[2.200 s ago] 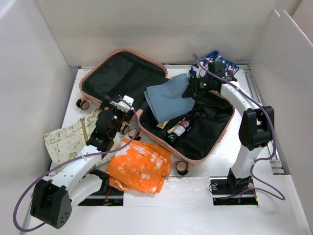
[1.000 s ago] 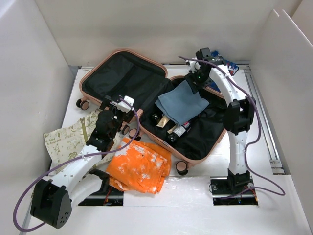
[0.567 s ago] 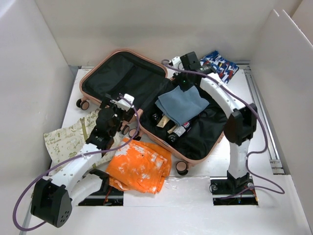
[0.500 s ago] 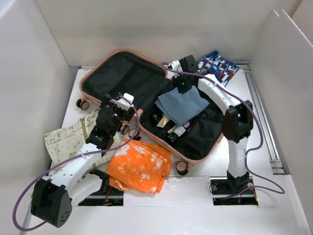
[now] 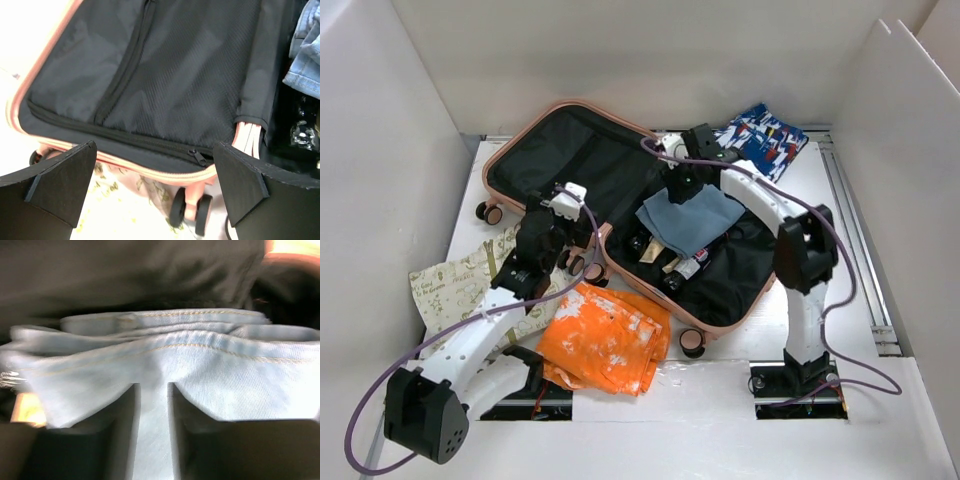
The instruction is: Pack the luggage
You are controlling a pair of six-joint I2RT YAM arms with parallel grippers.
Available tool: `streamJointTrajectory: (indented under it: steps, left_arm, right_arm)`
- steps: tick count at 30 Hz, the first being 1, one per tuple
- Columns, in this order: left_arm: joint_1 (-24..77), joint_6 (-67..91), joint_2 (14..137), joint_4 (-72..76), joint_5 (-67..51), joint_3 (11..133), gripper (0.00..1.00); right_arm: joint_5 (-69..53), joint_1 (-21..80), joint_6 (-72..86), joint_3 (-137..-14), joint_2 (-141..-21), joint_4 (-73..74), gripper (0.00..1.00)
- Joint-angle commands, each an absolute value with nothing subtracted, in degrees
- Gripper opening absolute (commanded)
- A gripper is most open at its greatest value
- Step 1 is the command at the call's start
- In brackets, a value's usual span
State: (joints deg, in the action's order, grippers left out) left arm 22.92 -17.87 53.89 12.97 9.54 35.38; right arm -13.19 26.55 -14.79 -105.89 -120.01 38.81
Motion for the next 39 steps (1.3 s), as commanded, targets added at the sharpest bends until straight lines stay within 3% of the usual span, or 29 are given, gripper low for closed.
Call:
streamJointTrajectory:
  steps: [1, 4, 8, 12, 18, 24, 27, 35, 39]
  left_arm:
    - [20.75, -12.49, 53.70, 8.98, 7.66, 40.25, 1.00]
    - [15.92, -10.28, 53.70, 0.20, 3.61, 45.50, 1.00]
    - [6.61, -9.67, 56.24, -10.71, 0.18, 52.99, 1.00]
    - [-0.52, -7.91, 58.10, -19.58, -0.97, 58.00, 1.00]
    - [-1.93, -6.33, 53.27, -26.36, 4.30, 56.78, 1.00]
    - [-3.16, -7.82, 48.16, -30.75, 9.22, 58.62, 1.00]
    - [-3.78, -10.97, 46.49, -32.86, 7.04, 60.21, 1.00]
    - [-5.71, -11.60, 43.25, -37.00, 2.81, 64.07, 1.00]
    - [-7.64, -9.94, 44.12, -37.53, -0.43, 65.47, 1.00]
  right_arm:
    - [-11.61, 28.30, -13.19, -104.70, -106.83, 35.68, 0.46]
    - [-11.07, 28.92, -10.82, -99.69, -100.66, 32.10, 0.77]
    - [-8.97, 31.02, -7.48, -92.56, -91.69, 30.85, 0.99]
    - [-0.99, 35.15, -6.95, -91.41, -87.55, 35.32, 0.99]
    - [4.48, 41.29, 4.19, -81.23, -78.68, 35.43, 0.99]
    - [9.82, 52.89, 28.79, -67.07, -66.63, 37.60, 0.99]
    - [12.21, 63.34, 43.47, -60.58, -63.38, 38.24, 0.99]
    - [14.67, 81.63, 76.36, -47.38, -63.46, 30.41, 0.99]
    - [15.99, 82.79, 83.76, -43.69, -65.74, 27.73, 0.99]
